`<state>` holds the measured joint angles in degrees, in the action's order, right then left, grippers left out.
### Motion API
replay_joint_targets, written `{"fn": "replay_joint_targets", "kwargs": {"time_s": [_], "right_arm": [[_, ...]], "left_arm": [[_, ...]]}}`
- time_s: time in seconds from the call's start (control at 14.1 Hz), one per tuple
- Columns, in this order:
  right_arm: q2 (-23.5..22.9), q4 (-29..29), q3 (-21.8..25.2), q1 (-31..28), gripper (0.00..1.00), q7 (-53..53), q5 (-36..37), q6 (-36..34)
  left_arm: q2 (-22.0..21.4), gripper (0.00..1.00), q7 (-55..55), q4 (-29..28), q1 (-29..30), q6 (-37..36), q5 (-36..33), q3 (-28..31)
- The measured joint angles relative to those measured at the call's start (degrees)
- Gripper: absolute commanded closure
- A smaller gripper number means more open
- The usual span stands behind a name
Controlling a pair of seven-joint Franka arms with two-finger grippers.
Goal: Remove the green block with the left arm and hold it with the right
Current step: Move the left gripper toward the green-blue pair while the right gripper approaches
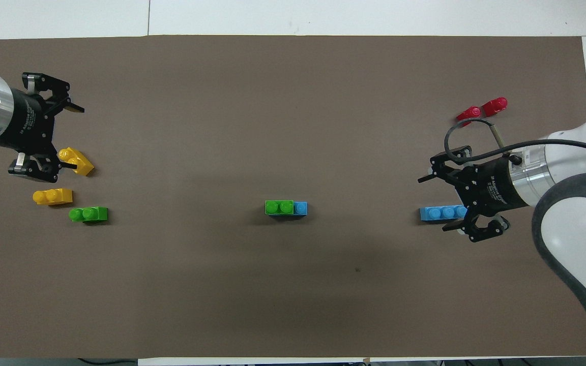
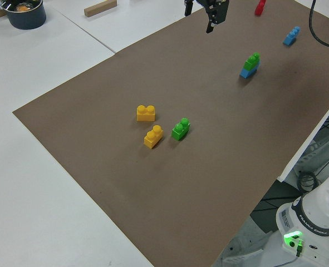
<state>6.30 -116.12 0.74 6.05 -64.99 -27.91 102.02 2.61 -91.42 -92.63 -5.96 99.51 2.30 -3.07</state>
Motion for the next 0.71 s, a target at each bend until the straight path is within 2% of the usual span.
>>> {"fn": "replay_joint_targets", "kwargs": {"time_s": [0.35, 0.71], "right_arm": [[-3.7, -5.3, -0.1, 0.7, 0.0, -6.0, -7.3, 7.6], [-7.2, -6.1, -0.3, 6.2, 0.0, -11.2, -14.7, 15.0]], "left_arm": [[-0.6, 0.0, -6.3, -2.3, -1.1, 2.2, 0.0, 0.0], [-2.0, 0.0, -11.7, -5.2, -4.4, 2.8, 1.3, -0.1]]}}
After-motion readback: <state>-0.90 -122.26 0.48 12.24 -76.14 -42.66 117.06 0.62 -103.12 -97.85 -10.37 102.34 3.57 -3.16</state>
